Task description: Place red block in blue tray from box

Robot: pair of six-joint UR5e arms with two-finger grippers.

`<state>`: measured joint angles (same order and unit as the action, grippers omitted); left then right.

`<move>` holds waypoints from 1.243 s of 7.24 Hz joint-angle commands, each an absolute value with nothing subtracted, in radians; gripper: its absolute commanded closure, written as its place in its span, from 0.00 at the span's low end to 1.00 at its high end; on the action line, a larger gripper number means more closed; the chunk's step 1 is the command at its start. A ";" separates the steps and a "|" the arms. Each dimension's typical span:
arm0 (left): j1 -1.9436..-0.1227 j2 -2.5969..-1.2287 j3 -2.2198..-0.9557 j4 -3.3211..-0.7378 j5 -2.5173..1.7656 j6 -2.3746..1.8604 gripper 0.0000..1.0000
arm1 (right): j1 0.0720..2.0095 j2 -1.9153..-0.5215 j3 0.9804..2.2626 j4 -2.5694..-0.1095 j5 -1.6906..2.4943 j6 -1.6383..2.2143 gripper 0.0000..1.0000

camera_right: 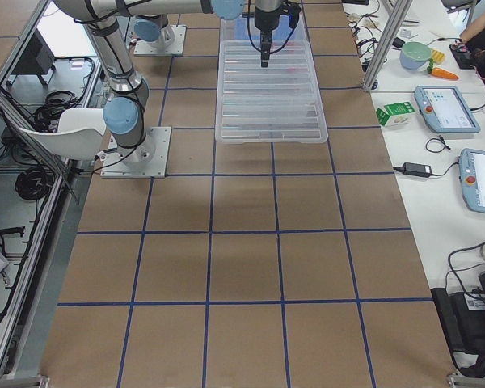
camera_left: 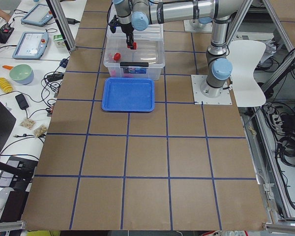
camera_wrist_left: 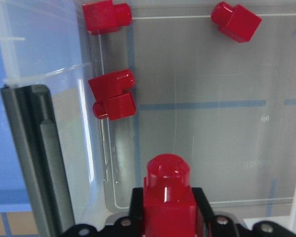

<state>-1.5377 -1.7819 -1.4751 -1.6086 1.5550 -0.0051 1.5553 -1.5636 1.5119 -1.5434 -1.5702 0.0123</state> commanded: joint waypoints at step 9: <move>-1.224 -1.934 -1.748 -1.225 1.608 0.380 1.00 | 1.534 -1.559 1.506 -1.557 -1.574 -0.053 0.00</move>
